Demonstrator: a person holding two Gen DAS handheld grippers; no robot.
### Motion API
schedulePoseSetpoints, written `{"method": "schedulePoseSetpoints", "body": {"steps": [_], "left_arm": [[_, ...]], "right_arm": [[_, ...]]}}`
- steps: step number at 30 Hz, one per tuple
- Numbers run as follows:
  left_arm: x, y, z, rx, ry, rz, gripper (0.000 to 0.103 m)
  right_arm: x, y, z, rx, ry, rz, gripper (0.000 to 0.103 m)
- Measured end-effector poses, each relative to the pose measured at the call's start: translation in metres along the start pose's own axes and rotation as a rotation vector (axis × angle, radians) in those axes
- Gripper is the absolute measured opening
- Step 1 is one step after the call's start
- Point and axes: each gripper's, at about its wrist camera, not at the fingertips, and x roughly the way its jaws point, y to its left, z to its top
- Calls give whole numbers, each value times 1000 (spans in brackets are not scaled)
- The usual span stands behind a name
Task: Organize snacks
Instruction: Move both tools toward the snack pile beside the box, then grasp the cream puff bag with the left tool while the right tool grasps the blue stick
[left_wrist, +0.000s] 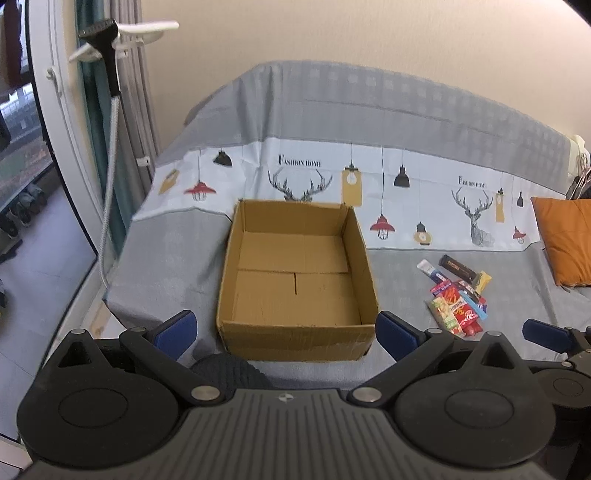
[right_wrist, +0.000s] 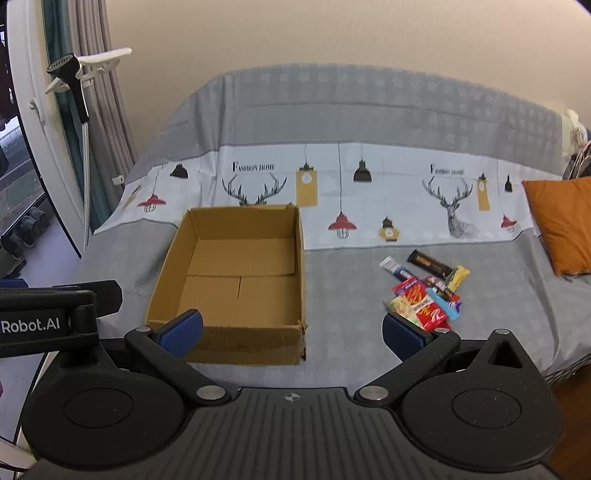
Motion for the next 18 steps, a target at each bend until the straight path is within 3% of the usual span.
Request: {"method": "schedulePoseSetpoints", "body": {"steps": [3, 6, 9, 11, 14, 16, 18], "left_arm": [[25, -9, -3, 11, 31, -30, 103], [65, -36, -7, 51, 92, -70, 103], [113, -79, -12, 117, 135, -128, 103], [147, -108, -16, 123, 151, -136, 103], [199, -149, -17, 78, 127, -185, 103], [235, -173, -17, 44, 99, -267, 103], [276, -195, -18, 6, 121, -330, 103]], "right_arm": [[18, -10, -7, 32, 12, 3, 103], [44, -36, -24, 29, 30, -62, 103], [73, -76, -48, 66, -7, -125, 103], [89, -112, -61, 80, -76, -191, 103], [113, -181, -72, 148, -155, -121, 103], [141, -226, -74, 222, -132, -79, 103], [175, -260, -82, 256, -67, -89, 103]]}}
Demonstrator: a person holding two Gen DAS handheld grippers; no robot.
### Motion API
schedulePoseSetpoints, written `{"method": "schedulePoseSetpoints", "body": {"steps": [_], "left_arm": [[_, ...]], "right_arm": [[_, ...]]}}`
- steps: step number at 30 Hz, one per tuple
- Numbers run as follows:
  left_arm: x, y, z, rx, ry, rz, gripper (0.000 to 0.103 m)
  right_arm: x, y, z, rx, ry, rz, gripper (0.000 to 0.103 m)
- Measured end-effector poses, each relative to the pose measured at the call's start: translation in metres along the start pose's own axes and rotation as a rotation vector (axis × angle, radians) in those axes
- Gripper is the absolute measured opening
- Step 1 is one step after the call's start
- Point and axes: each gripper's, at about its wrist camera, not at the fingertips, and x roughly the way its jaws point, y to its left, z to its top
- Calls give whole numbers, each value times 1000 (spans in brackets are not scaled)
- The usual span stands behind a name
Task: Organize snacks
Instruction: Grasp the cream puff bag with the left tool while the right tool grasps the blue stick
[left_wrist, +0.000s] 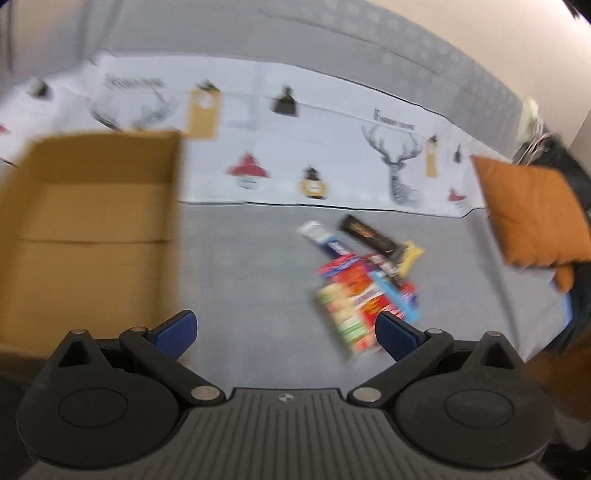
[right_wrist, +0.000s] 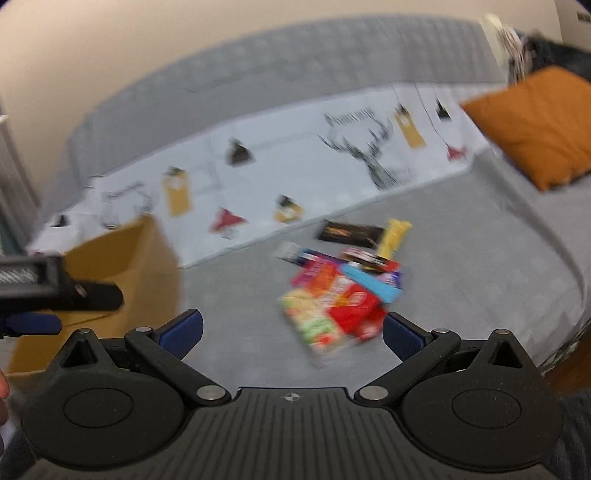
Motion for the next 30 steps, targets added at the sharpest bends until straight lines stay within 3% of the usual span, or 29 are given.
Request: {"method": "schedulePoseSetpoints", "body": {"steps": [2, 4, 6, 8, 10, 11, 12, 14, 16, 17, 18, 20, 22, 23, 25, 30], "left_arm": [[51, -12, 5, 3, 62, -26, 103], [94, -24, 6, 45, 103, -4, 103], [131, -35, 6, 76, 136, 36, 103], [159, -40, 5, 84, 148, 26, 103], [183, -42, 3, 80, 171, 7, 100], [195, -44, 2, 79, 195, 4, 92], [208, -44, -1, 72, 232, -4, 83], [221, -40, -6, 15, 259, -64, 83], [224, -41, -7, 18, 243, -66, 82], [224, -44, -6, 36, 239, -68, 76], [224, -41, -4, 45, 235, -83, 61], [219, -30, -1, 9, 237, -95, 54], [213, -17, -1, -13, 242, -88, 52], [211, -10, -1, -17, 245, -84, 52], [205, -1, 1, -24, 249, -63, 52], [199, 9, -4, -12, 238, -23, 52]], "right_arm": [[30, -29, 5, 23, 11, -20, 103], [61, -59, 11, 110, 46, -18, 102], [82, -82, 23, 155, 87, 23, 101], [99, -91, 26, 102, 71, 78, 97], [122, -96, 17, 34, 103, 131, 76], [133, -100, 14, 44, 139, 179, 49], [145, -107, 13, 89, 185, 238, 37], [157, -117, 14, 158, 208, 301, 38], [162, -115, 22, 114, 173, 263, 38], [164, -113, 26, 89, 165, 260, 38], [170, -109, 29, 58, 173, 259, 38], [185, -103, 31, -13, 213, 227, 39], [195, -93, 27, -74, 241, 193, 43], [195, -89, 24, -91, 251, 211, 51], [194, -75, 19, -150, 273, 271, 50], [185, -47, 15, -279, 248, 324, 51]]}}
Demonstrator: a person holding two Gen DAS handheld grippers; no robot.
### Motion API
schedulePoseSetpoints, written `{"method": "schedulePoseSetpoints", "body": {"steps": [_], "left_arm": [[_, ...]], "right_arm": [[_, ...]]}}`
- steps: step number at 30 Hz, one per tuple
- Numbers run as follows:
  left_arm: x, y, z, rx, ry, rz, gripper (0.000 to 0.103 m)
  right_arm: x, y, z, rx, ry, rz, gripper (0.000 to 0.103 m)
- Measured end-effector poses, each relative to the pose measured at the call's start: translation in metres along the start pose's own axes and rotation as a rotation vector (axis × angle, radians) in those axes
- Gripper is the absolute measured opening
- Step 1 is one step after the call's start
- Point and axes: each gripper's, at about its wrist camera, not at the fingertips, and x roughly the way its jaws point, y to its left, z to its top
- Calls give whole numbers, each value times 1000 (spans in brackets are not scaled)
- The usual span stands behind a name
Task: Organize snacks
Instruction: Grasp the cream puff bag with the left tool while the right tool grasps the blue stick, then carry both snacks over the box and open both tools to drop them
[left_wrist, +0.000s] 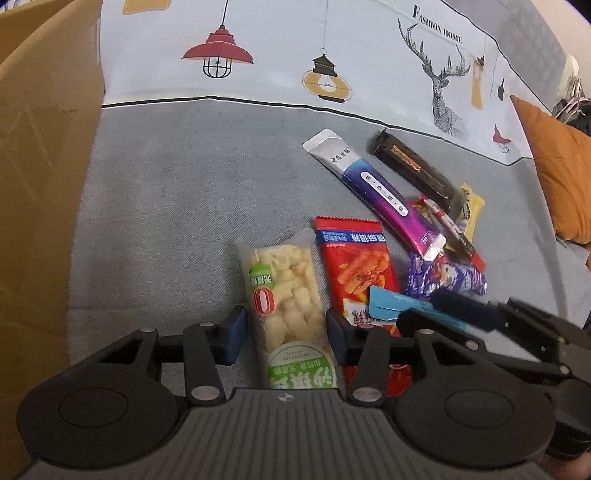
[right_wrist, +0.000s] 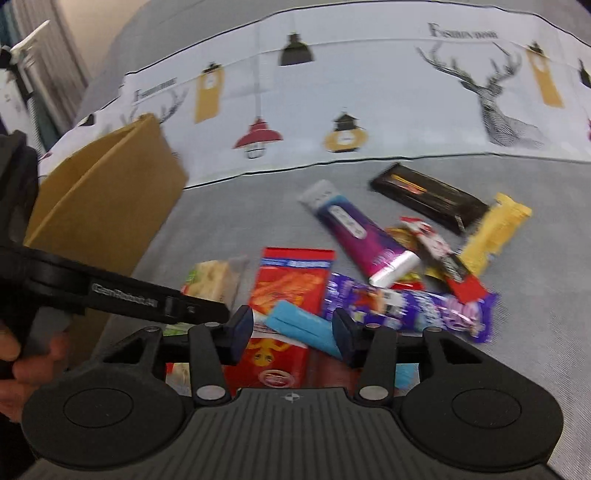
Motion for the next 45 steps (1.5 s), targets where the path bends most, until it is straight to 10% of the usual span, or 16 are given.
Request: {"method": "schedulePoseSetpoints", "body": {"steps": [7, 11, 14, 15, 16, 17, 33, 45], "left_arm": [[3, -8, -4, 86, -9, 47, 55], [7, -12, -11, 109, -45, 20, 78], [8, -24, -14, 176, -50, 57, 66], [5, -24, -13, 173, -55, 42, 40], [2, -22, -11, 147, -60, 33, 40], [-5, -20, -10, 109, -84, 39, 40], [-78, -26, -3, 149, -146, 120, 40], [-235, 3, -22, 92, -372, 67, 40]], "right_arm": [[17, 6, 1, -92, 58, -124, 51], [17, 5, -6, -130, 87, -103, 61], [17, 2, -7, -132, 90, -108, 64], [16, -2, -7, -115, 89, -111, 56], [14, -5, -6, -94, 88, -112, 41], [11, -9, -5, -63, 74, -99, 3], [-34, -26, 18, 160, -170, -51, 4], [-122, 106, 39, 123, -343, 16, 4]]}}
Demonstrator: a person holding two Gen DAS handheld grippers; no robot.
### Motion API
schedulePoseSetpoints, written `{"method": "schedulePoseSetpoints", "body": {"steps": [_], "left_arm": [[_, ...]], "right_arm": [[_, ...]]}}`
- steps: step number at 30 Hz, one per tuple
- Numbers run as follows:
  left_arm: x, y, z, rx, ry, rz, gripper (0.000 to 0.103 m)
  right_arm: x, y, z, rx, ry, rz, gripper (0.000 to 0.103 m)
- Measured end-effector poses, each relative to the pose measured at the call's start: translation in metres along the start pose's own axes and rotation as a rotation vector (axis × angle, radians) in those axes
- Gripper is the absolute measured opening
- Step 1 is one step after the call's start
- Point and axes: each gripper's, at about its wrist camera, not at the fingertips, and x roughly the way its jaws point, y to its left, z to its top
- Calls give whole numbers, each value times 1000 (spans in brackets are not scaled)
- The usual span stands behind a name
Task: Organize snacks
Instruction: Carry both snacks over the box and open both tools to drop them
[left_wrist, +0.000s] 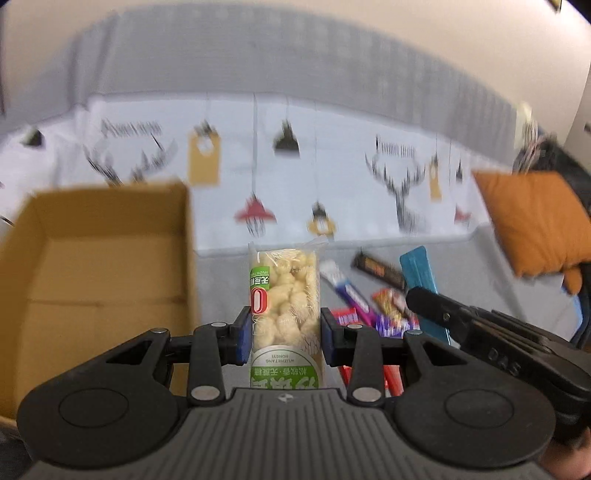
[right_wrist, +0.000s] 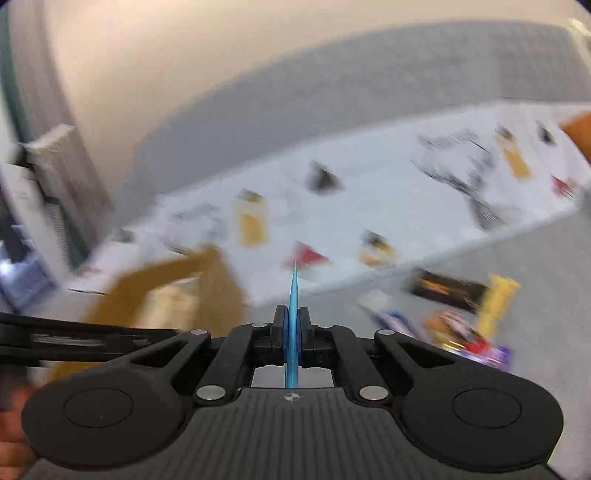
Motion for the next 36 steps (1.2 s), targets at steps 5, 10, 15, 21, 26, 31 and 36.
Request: {"method": "schedulePoseSetpoints", "body": {"steps": [5, 10, 15, 21, 26, 31, 36], "left_arm": [[-84, 23, 12, 9, -152, 25, 40], [-159, 45, 19, 24, -296, 64, 40], [-197, 66, 17, 4, -386, 87, 40], [-185, 96, 1, -39, -371, 130, 40], [-137, 135, -5, -125, -305, 137, 40], [-86, 177, -9, -184, -216, 145, 40], [-34, 215, -26, -241, -88, 163, 40]], "right_arm": [[-46, 75, 35, -125, -110, 60, 4], [-82, 143, 61, -200, -237, 157, 4], [-86, 193, 68, -275, -220, 271, 4], [-48, 210, 62, -266, -184, 271, 4], [-8, 219, 52, -248, -102, 259, 4], [43, 226, 31, -262, 7, 238, 4], [96, 223, -1, -240, 137, 203, 4]]}}
